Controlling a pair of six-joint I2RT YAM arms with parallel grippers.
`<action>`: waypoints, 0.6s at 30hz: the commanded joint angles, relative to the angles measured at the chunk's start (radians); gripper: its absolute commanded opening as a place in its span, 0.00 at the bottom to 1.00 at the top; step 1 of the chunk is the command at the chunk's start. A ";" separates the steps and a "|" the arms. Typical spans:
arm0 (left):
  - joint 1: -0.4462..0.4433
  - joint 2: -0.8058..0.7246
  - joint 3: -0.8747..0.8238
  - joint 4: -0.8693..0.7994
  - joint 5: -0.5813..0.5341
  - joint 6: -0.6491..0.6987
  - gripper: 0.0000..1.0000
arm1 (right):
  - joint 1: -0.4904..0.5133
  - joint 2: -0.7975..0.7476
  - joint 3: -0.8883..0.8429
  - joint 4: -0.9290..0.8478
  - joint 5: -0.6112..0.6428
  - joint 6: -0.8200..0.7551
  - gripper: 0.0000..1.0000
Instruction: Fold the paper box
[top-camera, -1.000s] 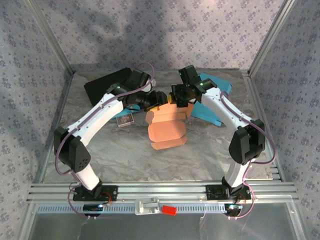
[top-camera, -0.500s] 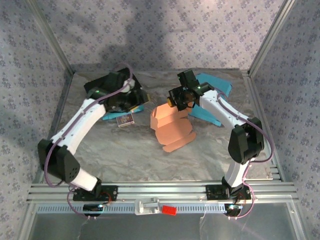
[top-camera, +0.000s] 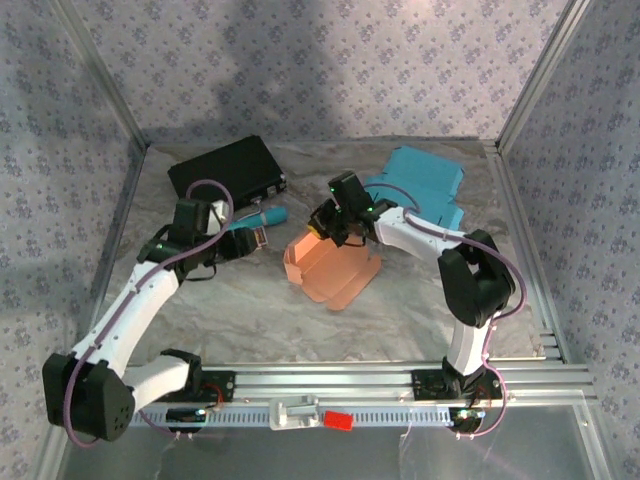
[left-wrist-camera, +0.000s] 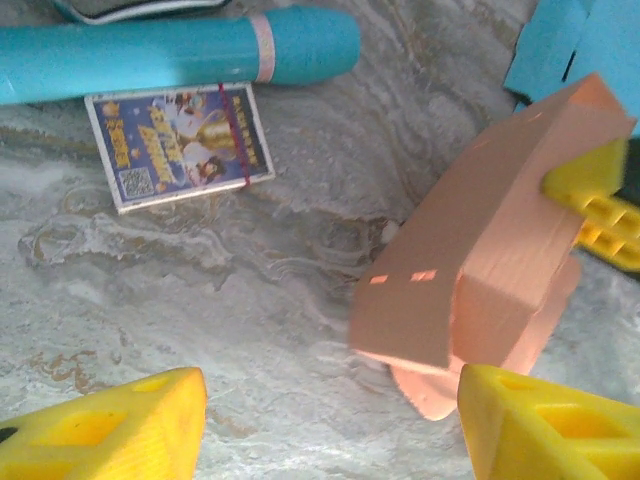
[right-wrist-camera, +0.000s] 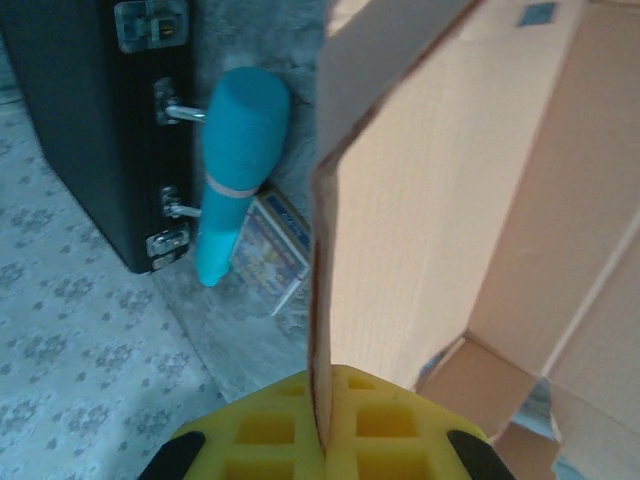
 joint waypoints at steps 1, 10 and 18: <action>0.002 -0.031 -0.064 0.104 0.013 0.068 0.67 | -0.002 -0.014 -0.054 0.122 -0.010 -0.048 0.00; -0.001 -0.016 -0.246 0.328 0.287 0.175 0.45 | -0.014 -0.016 -0.197 0.353 -0.058 -0.049 0.00; -0.051 -0.041 -0.309 0.353 0.231 0.169 0.49 | -0.024 -0.052 -0.253 0.485 -0.093 -0.026 0.00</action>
